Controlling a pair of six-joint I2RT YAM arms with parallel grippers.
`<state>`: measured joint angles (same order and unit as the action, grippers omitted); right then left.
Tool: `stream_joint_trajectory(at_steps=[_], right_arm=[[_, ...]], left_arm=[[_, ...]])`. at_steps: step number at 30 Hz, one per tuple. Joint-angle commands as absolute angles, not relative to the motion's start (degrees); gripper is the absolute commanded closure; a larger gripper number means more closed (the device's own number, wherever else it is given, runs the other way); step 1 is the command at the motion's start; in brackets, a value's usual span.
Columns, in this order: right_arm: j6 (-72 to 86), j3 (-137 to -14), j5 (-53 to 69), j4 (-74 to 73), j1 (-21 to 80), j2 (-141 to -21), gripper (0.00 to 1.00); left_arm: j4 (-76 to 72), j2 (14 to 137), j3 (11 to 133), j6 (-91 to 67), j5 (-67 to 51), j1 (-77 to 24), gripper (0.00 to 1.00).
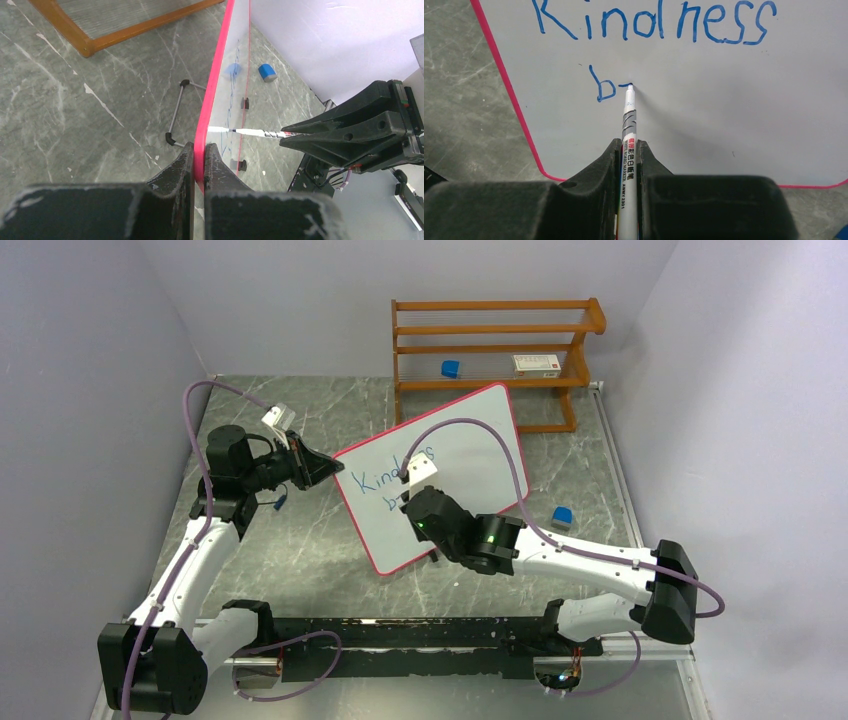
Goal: Write a sentence on the whiteboard
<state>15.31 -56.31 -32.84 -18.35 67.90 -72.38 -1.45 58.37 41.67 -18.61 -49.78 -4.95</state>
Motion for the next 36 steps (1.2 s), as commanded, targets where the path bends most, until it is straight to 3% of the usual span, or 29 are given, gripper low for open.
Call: stream_joint_trajectory(at_steps=[1, 19, 36], right_arm=[[16.0, -55.81, -35.81, -18.41, 67.06, -71.57, 1.0], [13.77, -55.81, -32.86, -14.05, 67.06, -71.17, 1.0], [13.77, -56.25, -29.0, -18.7, 67.15, -72.29, 1.0]], left_arm=[[1.42, 59.19, 40.17, -14.59, -46.77, -5.19, 0.95], [1.14, 59.68, 40.17, -14.68, -47.15, -5.19, 0.95], [1.23, 59.61, 40.25, -14.63, -46.96, -5.19, 0.95]])
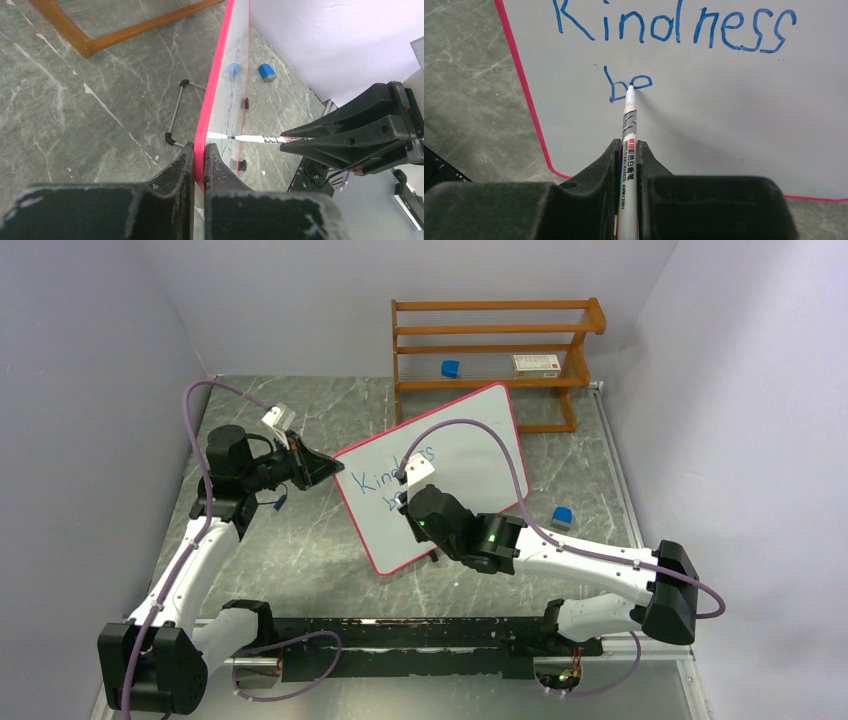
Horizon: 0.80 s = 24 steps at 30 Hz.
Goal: Write a sentence on the whiteboard
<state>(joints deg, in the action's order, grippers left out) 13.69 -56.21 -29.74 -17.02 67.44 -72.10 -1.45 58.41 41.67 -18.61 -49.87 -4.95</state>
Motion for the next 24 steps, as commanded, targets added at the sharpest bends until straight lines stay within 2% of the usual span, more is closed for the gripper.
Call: stream_joint_trajectory(at_steps=[1, 24], right_arm=[[13.8, -56.17, -29.05, -19.0, 67.15, -72.21, 1.0], [14.15, -55.43, -35.04, -19.88, 67.07, -70.41, 1.0]], left_arm=[[1.19, 59.62, 40.25, -14.64, -46.96, -5.19, 0.95], [1.45, 59.5, 40.25, -14.5, -46.85, -5.19, 0.95]])
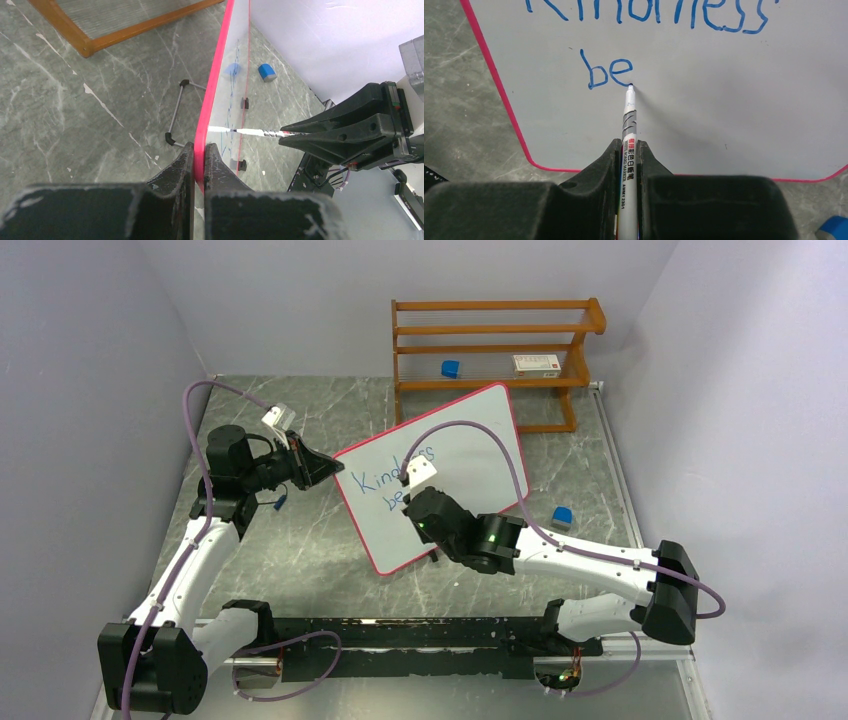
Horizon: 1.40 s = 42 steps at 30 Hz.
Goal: Write a sentence on the whiteboard
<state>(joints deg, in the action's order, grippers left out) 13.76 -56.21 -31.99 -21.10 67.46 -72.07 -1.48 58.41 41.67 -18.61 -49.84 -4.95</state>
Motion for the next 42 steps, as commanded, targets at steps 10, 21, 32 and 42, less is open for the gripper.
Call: stream_joint_trajectory(at_steps=[10, 21, 32, 42], right_arm=[[13.88, -54.19, -34.97, -17.89, 66.56, -67.41, 1.0], [13.8, -54.4, -34.37, -16.8, 65.28, -68.58, 1.0], [13.72, -54.65, -33.1, -16.46, 64.39, -70.12, 1.0], [13.58, -54.75, -33.09, -15.02, 64.39, -69.99, 1.0]], left_arm=[[1.36, 59.55, 40.19, -14.66, -46.85, -5.19, 0.95], [1.31, 59.75, 40.23, -14.65, -46.98, -5.19, 0.95], [1.14, 59.93, 40.25, -14.75, -47.29, -5.19, 0.95], [1.05, 59.9, 40.17, -14.77, -47.44, -5.19, 0.95]])
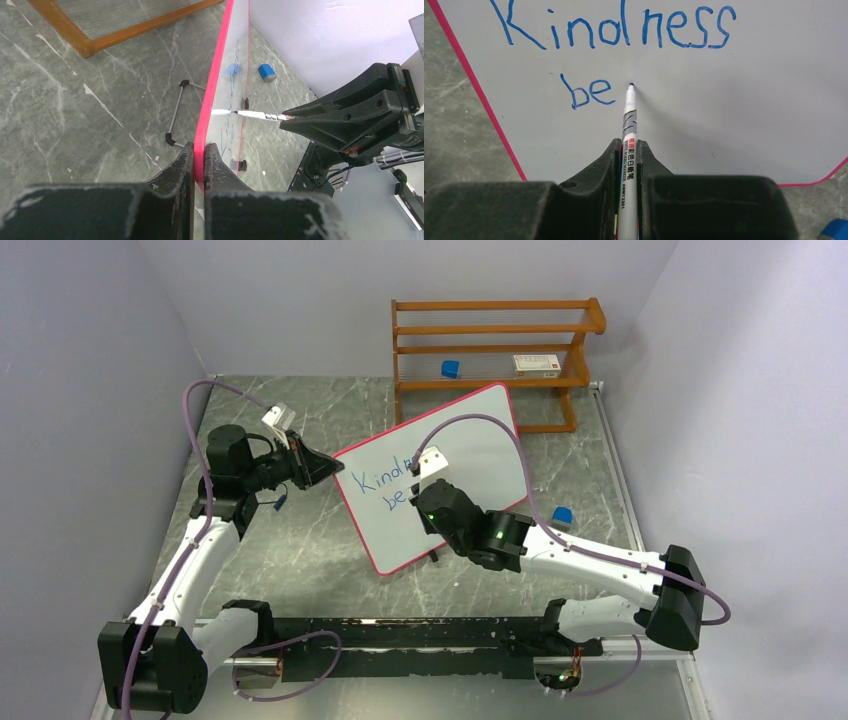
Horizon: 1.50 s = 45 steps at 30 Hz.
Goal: Write a sentence on the whiteboard
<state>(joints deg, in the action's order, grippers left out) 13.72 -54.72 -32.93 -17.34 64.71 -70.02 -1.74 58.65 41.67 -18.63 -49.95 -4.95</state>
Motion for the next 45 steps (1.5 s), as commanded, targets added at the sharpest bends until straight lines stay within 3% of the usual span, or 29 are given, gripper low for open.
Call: stream_joint_trajectory(at_steps=[1, 23, 45], right_arm=[[13.5, -54.83, -33.13, -14.89, 64.41, -69.9, 1.0], [12.68, -54.58, -28.7, -18.55, 64.42, -69.95, 1.0], [12.4, -55.16, -33.15, -19.62, 64.42, -70.0, 1.0]], left_arm=[[1.05, 59.89, 40.17, -14.84, -47.44, -5.19, 0.95], [1.36, 59.75, 40.25, -14.6, -47.02, -5.19, 0.95], [1.14, 59.94, 40.25, -14.68, -47.24, -5.19, 0.95]])
